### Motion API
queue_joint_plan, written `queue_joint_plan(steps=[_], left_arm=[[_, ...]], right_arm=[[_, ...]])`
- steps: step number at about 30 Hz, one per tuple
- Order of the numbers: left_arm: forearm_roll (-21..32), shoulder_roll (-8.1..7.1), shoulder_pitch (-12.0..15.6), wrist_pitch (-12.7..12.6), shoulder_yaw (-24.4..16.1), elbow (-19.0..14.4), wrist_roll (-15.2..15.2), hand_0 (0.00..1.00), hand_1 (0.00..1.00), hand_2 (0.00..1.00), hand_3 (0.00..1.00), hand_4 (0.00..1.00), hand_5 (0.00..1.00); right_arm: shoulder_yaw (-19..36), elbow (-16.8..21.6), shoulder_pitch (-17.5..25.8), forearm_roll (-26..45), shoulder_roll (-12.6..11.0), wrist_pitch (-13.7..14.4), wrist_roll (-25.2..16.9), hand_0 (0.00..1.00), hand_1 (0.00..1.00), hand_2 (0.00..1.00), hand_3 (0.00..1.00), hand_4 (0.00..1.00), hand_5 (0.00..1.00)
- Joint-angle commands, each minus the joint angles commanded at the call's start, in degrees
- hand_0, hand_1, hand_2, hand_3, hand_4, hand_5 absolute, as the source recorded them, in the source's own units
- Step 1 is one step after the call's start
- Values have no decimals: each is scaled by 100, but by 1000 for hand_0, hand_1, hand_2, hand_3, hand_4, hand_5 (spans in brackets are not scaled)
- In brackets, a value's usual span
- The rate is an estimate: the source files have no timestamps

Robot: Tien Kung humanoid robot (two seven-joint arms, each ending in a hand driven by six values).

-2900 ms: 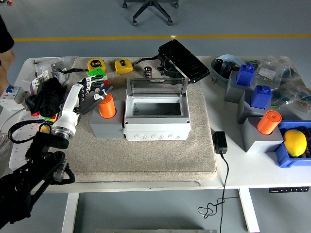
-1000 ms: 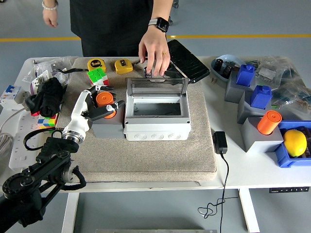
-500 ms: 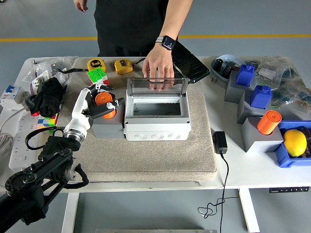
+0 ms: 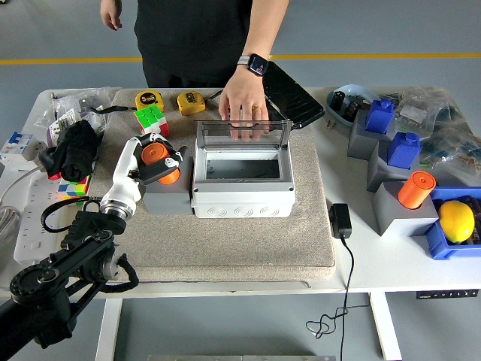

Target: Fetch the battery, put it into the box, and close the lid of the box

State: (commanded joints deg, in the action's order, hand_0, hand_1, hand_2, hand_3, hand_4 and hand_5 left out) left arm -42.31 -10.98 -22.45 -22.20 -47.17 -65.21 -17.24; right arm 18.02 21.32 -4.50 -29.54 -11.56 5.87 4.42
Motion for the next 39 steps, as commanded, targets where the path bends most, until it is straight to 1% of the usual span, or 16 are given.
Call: queue_joint_plan(steps=[3, 4, 9, 15, 16, 20, 21, 22, 23, 27, 28, 30, 33, 34, 37, 39], left_arm=[[-14, 11, -16, 10, 10, -26, -3, 244, 248, 226, 180, 589, 2], [-21, 13, -19, 8, 12, -39, -3, 233, 228, 209, 172, 547, 2], [-255, 11, -23, -46, 8, -165, 32, 233, 228, 209, 172, 547, 2], [-1044, -93, -76, -164, -9, -526, 238, 237, 233, 207, 174, 536, 2], [-1191, -117, -91, -167, -15, -588, 286, 221, 224, 198, 176, 501, 2], [-1843, -312, -233, -150, 89, -963, 655, 221, 224, 198, 176, 501, 2], [-2035, -380, -293, -135, 166, -1068, 781, 221, 224, 198, 176, 501, 2], [-2207, -441, -354, -99, 246, -1165, 915, 208, 190, 168, 178, 451, 2], [-2425, -513, -435, -34, 354, -1272, 1108, 208, 190, 168, 178, 451, 2], [-2901, -718, -768, 40, 824, -1553, 1603, 208, 190, 168, 178, 451, 2], [-2984, -760, -864, 48, 955, -1616, 1691, 178, 123, 124, 177, 522, 2], [-3175, -819, -1085, 54, 1232, -1730, 1917, 178, 123, 124, 177, 522, 2], [-3354, -813, -1390, 63, 1574, -1793, 2150, 178, 123, 124, 177, 522, 2], [-3423, -795, -1504, 60, 1698, -1798, 2231, 165, 107, 114, 184, 745, 2], [-3610, -704, -1782, 36, 1989, -1752, 2419, 165, 107, 114, 184, 745, 2], [-3836, -593, -1995, 24, 2214, -1674, 2575, 165, 107, 114, 184, 745, 2]], right_arm=[[7, 1, 2, 1, 1, 7, -11, 620, 663, 671, 576, 941, 455], [11, 0, 2, 1, 2, 9, -14, 620, 663, 671, 576, 941, 455], [21, -4, 9, 6, 7, 18, -30, 620, 663, 671, 576, 941, 455], [36, -5, 11, 6, 6, 27, -42, 620, 662, 672, 575, 941, 455], [35, -6, 11, 6, 5, 28, -43, 620, 660, 672, 574, 941, 454], [50, -3, 4, -2, -7, 32, -48, 620, 660, 672, 574, 941, 454], [58, -5, 2, -3, -9, 35, -49, 620, 660, 672, 574, 941, 454], [63, -6, 1, -3, -12, 35, -49, 620, 660, 670, 572, 940, 454], [68, -6, -1, -5, -16, 35, -50, 620, 660, 670, 572, 940, 454], [97, -5, -10, -9, -29, 40, -51, 620, 660, 670, 572, 940, 454], [102, -3, -11, -10, -32, 40, -53, 617, 660, 668, 572, 940, 454], [106, -1, -13, -8, -38, 43, -54, 617, 660, 668, 572, 940, 454], [103, -1, -12, -1, -44, 45, -55, 617, 660, 668, 572, 940, 454], [102, 0, -11, 1, -45, 45, -56, 621, 659, 669, 572, 939, 453], [91, -1, -10, 11, -47, 46, -56, 621, 659, 669, 572, 939, 453], [78, -1, -12, 20, -46, 47, -57, 621, 659, 669, 572, 939, 453]])
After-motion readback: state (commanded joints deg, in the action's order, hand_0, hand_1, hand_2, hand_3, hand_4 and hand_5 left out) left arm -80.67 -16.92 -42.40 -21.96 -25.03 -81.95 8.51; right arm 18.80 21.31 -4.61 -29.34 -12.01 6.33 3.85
